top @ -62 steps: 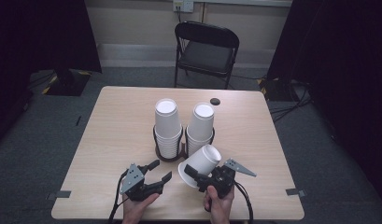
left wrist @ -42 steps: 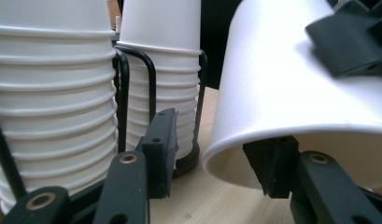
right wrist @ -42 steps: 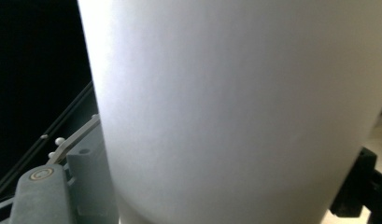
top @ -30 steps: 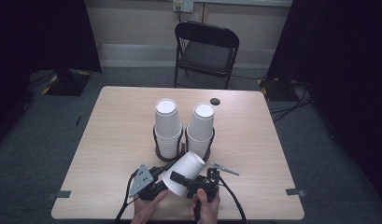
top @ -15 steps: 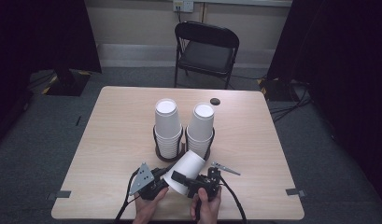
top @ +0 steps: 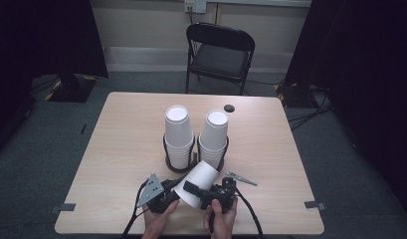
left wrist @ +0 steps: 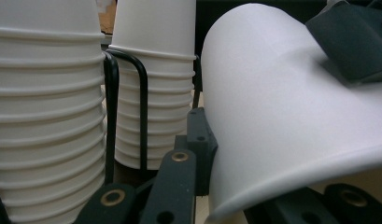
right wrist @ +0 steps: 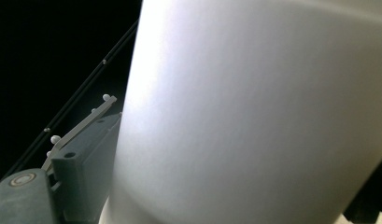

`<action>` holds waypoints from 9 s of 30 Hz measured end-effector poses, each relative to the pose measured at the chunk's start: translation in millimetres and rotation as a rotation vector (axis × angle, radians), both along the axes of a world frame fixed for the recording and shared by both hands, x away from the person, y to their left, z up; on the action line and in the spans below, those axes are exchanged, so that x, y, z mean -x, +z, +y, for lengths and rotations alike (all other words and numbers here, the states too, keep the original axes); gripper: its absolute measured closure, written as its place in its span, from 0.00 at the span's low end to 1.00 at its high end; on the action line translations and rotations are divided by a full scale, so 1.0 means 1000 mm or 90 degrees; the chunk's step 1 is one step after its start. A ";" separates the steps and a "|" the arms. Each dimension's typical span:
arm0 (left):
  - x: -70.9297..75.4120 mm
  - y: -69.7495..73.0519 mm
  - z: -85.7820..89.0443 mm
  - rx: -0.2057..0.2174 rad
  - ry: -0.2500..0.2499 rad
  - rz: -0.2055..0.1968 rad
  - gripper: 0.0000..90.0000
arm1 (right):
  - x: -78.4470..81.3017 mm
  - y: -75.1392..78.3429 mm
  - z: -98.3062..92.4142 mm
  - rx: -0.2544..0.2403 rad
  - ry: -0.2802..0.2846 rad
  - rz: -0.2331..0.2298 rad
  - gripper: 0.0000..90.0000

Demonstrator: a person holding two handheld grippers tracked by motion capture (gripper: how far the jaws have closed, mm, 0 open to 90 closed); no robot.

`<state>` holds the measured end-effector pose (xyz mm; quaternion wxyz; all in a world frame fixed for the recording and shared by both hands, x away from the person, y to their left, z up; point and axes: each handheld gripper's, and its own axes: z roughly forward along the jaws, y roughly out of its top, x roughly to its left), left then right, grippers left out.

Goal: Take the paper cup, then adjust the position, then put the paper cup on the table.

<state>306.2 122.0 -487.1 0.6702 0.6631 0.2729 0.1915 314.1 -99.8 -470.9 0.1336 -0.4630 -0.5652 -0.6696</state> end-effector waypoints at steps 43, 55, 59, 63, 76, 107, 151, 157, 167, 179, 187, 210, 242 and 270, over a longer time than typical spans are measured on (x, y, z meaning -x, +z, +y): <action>0.000 -0.005 0.011 -0.002 -0.031 0.044 0.96 | -0.022 0.018 -0.026 0.095 -0.081 -0.134 0.14; -0.004 -0.005 0.027 -0.017 -0.014 0.054 0.96 | -0.015 0.020 -0.034 0.142 -0.106 -0.212 0.15; -0.007 -0.003 0.034 -0.020 -0.004 0.057 0.96 | -0.013 0.019 -0.036 0.184 -0.133 -0.256 0.14; -0.009 -0.001 0.042 -0.027 0.001 0.053 0.96 | -0.009 0.018 -0.036 0.235 -0.156 -0.292 0.14; -0.011 0.020 0.050 -0.120 0.011 0.052 0.96 | -0.003 0.006 -0.040 0.350 -0.185 -0.327 0.21; -0.033 0.055 0.030 -0.281 -0.082 0.196 0.96 | 0.017 -0.009 -0.016 0.660 -0.086 -0.512 0.16; -0.054 0.077 -0.002 -0.376 -0.161 0.318 0.96 | 0.024 -0.005 0.028 0.844 -0.047 -0.716 0.14; -0.058 0.074 -0.005 -0.368 -0.163 0.332 0.96 | 0.027 -0.008 0.035 0.846 -0.064 -0.748 0.14; -0.062 0.075 -0.003 -0.343 -0.165 0.348 0.95 | 0.030 -0.005 0.043 0.827 -0.075 -0.786 0.13; -0.064 0.072 -0.008 -0.345 -0.149 0.361 0.96 | 0.035 -0.002 0.054 0.832 -0.069 -0.831 0.12; -0.067 0.069 -0.010 -0.329 -0.154 0.375 0.95 | 0.037 -0.001 0.056 0.836 -0.066 -0.832 0.12; -0.053 0.055 0.006 -0.207 -0.096 0.291 0.75 | 0.029 0.005 0.043 0.702 -0.049 -0.718 0.13; -0.032 0.036 0.053 -0.083 0.090 0.150 0.17 | 0.003 0.010 -0.021 0.518 -0.130 -0.467 0.13; -0.008 -0.009 0.060 -0.110 0.239 0.103 0.17 | -0.045 0.035 -0.097 0.468 -0.292 -0.371 0.13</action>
